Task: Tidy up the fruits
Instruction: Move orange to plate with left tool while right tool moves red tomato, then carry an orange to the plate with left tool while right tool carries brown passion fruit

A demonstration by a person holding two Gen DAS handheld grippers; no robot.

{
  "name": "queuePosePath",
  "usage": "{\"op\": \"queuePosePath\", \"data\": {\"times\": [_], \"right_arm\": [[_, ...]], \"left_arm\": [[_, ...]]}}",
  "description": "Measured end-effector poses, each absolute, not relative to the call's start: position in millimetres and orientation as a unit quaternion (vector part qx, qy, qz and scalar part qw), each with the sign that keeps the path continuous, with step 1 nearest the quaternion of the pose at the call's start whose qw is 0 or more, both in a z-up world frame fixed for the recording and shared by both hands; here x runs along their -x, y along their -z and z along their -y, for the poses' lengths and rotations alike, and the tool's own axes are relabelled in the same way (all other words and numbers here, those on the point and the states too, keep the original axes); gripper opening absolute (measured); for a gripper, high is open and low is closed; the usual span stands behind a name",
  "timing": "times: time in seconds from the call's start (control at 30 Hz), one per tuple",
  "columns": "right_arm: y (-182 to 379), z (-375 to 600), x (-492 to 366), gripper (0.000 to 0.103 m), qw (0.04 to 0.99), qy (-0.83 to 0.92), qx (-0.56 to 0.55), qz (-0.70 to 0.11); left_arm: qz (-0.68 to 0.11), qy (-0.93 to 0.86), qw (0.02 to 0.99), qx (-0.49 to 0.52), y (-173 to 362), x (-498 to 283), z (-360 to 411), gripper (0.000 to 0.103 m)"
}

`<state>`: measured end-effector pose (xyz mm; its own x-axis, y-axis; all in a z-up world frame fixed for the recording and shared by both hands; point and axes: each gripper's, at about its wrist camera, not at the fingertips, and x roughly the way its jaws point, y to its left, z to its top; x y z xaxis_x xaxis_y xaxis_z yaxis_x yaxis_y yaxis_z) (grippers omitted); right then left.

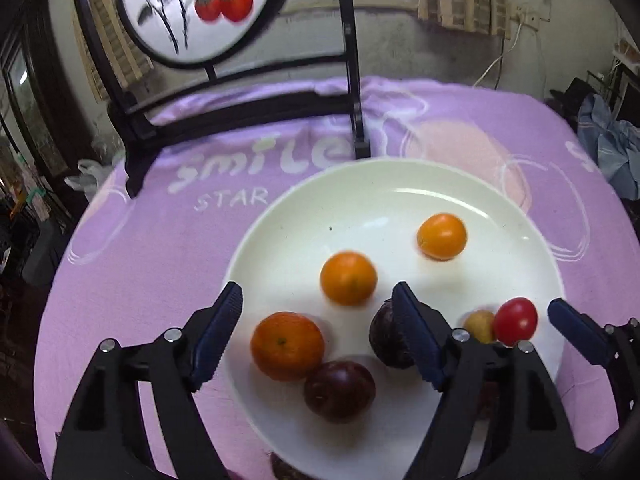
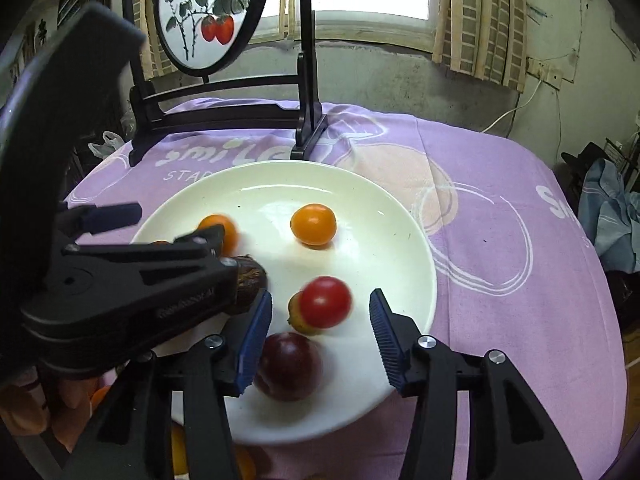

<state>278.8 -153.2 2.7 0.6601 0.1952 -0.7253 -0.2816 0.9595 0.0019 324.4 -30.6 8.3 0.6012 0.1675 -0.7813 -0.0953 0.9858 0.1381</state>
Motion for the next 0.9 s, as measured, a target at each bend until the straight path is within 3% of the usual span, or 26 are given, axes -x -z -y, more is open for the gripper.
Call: {"op": "queuePosePath", "data": {"times": [0.13, 0.43, 0.63, 0.9], "right_arm": [[-13, 157, -252, 0.057, 0.913, -0.137, 0.06, -0.38], [-17, 179, -177, 0.058, 0.905, -0.157, 0.073, -0.388], [0, 189, -137, 0.058, 0.895, -0.153, 0.087, -0.411], [30, 178, -131, 0.058, 0.878, -0.128, 0.098, -0.45]], "left_arm": [[-0.429, -0.051, 0.901, -0.03, -29, -296, 28, 0.076], [-0.405, -0.013, 0.914, -0.004, -42, -193, 10, 0.094], [-0.405, -0.02, 0.914, 0.0, -24, -133, -10, 0.095], [-0.415, -0.032, 0.909, 0.024, 2, -118, -35, 0.095]]}}
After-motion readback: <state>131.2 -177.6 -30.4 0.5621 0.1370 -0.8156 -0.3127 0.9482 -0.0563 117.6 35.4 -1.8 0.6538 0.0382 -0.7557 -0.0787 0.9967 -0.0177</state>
